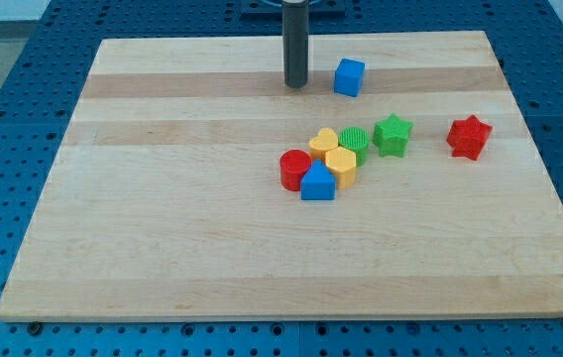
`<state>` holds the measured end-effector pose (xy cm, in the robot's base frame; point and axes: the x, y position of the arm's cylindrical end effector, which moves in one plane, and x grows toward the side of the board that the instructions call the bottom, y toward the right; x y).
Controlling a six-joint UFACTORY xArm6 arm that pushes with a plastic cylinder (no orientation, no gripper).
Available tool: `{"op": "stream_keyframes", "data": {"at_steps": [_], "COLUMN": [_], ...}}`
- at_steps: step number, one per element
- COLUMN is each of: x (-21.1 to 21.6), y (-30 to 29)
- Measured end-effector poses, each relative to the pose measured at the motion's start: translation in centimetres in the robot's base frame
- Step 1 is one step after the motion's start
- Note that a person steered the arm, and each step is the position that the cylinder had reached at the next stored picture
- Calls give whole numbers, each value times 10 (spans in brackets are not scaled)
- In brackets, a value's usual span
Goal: Push the blue cube to the red star
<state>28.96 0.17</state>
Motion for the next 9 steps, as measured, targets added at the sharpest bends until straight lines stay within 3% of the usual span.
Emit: {"op": "stream_keyframes", "data": {"at_steps": [3, 9], "x": [-1, -1], "y": [9, 153]}}
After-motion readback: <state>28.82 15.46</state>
